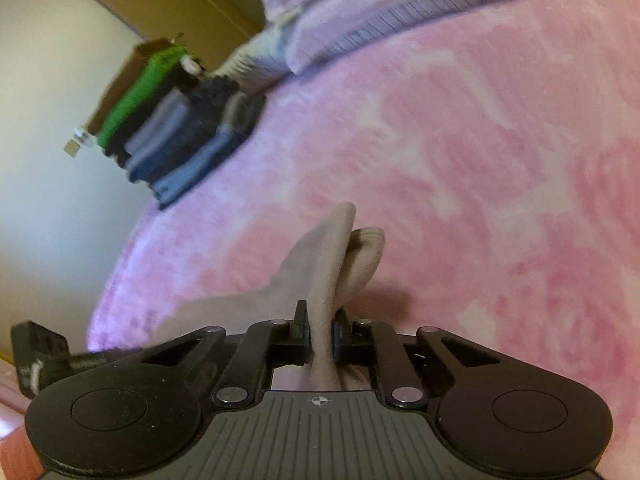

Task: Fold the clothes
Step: 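Lift the folded tank top with both grippers and carry it onto the clothes stack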

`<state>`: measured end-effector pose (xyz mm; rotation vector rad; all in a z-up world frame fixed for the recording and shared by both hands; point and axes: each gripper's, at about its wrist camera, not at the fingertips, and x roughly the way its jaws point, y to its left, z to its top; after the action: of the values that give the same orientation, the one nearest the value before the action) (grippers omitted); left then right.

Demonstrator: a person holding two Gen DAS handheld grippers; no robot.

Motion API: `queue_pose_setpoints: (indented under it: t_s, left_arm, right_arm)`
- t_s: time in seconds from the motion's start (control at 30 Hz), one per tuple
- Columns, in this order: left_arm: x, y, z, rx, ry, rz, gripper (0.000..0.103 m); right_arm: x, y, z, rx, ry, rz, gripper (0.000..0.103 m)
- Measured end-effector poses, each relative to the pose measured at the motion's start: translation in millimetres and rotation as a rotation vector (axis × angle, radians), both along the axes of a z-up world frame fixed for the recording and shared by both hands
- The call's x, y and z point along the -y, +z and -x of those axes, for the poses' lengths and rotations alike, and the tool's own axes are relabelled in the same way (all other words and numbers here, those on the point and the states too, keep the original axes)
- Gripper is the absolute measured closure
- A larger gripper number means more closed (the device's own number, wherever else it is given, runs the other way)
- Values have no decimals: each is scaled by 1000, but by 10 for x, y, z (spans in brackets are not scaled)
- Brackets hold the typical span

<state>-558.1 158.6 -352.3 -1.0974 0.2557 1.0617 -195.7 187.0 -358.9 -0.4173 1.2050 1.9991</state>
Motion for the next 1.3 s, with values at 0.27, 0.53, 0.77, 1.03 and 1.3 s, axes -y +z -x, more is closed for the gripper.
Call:
queue_pose_setpoints:
  t_s: [0.27, 0.53, 0.77, 1.03, 1.3]
  left_arm:
    - [106, 1660, 330, -17, 168, -150, 97]
    - [-364, 2714, 1125, -50, 291, -285, 97]
    - [-1557, 3261, 2125, -74, 323, -320, 97]
    - [-3224, 3715, 2967, -135, 320, -416, 97]
    - [-4257, 3376, 3258, -168, 317, -357, 97]
  right_arm:
    - [-143, 1538, 412, -78, 105, -130, 97]
    - [-745, 2638, 1415, -166, 216, -226, 97]
    - [-1729, 3187, 2653, -200, 222, -234, 97]
    - [-3251, 3592, 4027, -220, 192, -308, 97]
    - [-4261, 3348, 4728, -155, 155, -276, 97]
